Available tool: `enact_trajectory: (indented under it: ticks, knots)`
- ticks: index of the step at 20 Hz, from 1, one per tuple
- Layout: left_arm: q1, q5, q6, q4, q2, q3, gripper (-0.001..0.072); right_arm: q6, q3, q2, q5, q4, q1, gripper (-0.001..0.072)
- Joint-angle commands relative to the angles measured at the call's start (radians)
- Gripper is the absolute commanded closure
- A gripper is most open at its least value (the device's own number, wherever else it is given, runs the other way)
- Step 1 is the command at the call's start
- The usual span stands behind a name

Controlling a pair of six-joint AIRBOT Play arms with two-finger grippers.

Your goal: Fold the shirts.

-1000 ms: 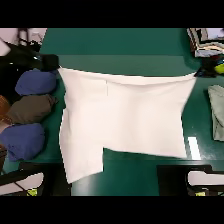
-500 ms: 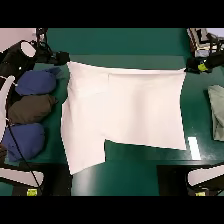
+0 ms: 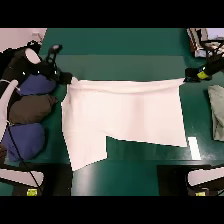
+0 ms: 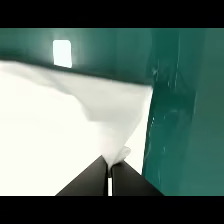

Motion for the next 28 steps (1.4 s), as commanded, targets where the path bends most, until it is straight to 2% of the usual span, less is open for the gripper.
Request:
enact_trajectory:
  ticks: [1,4,5,6,7,10,13,15,22,28]
  knots:
    - [0.001,0.133,-0.003,0.001,0.003,-0.154,0.0683,-0.003,-0.154,0.044,-0.106,-0.010,0.025,0.0695]
    - [0.001,0.167,-0.023,0.000,0.004,-0.183,0.0682,0.005,-0.202,0.044,-0.119,-0.005,0.054,0.0695]
    - [0.001,0.151,-0.051,0.002,0.004,-0.175,0.0516,0.005,-0.204,0.044,-0.112,-0.005,0.060,0.0685]
    - [0.001,0.129,-0.077,0.005,0.005,-0.165,0.0206,0.005,-0.203,0.044,-0.105,-0.005,0.063,0.0534]
    - [0.001,0.085,-0.101,0.023,0.008,-0.148,0.0093,0.006,-0.194,0.044,-0.081,-0.006,0.061,0.0353]
    - [0.001,-0.053,-0.114,0.133,0.072,-0.121,0.0094,0.012,-0.171,0.061,0.039,-0.008,0.024,0.0349]
    - [0.001,-0.144,-0.162,0.246,0.211,-0.191,0.0093,0.012,-0.272,0.179,0.055,-0.005,-0.047,0.0349]
    - [0.001,-0.164,-0.188,0.217,0.319,-0.326,0.0093,0.012,-0.370,0.278,0.055,-0.005,-0.089,0.0349]
    - [0.000,-0.203,-0.198,-0.042,0.634,-0.846,0.0092,0.011,-0.592,0.507,-0.003,-0.005,-0.142,0.0349]
    - [0.000,-0.137,-0.222,-0.088,0.682,-0.981,0.0092,0.011,-0.601,0.534,-0.010,-0.005,-0.092,0.0349]
